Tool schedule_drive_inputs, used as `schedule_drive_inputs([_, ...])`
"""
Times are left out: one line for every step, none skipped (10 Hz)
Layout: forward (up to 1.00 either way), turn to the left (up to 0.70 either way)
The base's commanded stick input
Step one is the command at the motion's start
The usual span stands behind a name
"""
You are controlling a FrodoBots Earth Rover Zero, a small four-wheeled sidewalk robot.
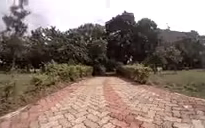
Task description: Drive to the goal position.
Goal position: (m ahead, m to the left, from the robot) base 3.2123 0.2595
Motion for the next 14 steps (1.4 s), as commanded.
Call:
schedule_drive_inputs([0.70,-0.29])
schedule_drive_inputs([0.70,-0.14])
schedule_drive_inputs([0.70,0.00])
schedule_drive_inputs([0.70,0.00])
schedule_drive_inputs([0.70,0.00])
schedule_drive_inputs([0.70,0.00])
schedule_drive_inputs([0.70,0.00])
schedule_drive_inputs([0.70,0.00])
schedule_drive_inputs([0.70,0.00])
schedule_drive_inputs([0.70,0.00])
schedule_drive_inputs([0.70,0.00])
schedule_drive_inputs([0.70,0.00])
schedule_drive_inputs([0.70,0.00])
schedule_drive_inputs([0.70,0.00])
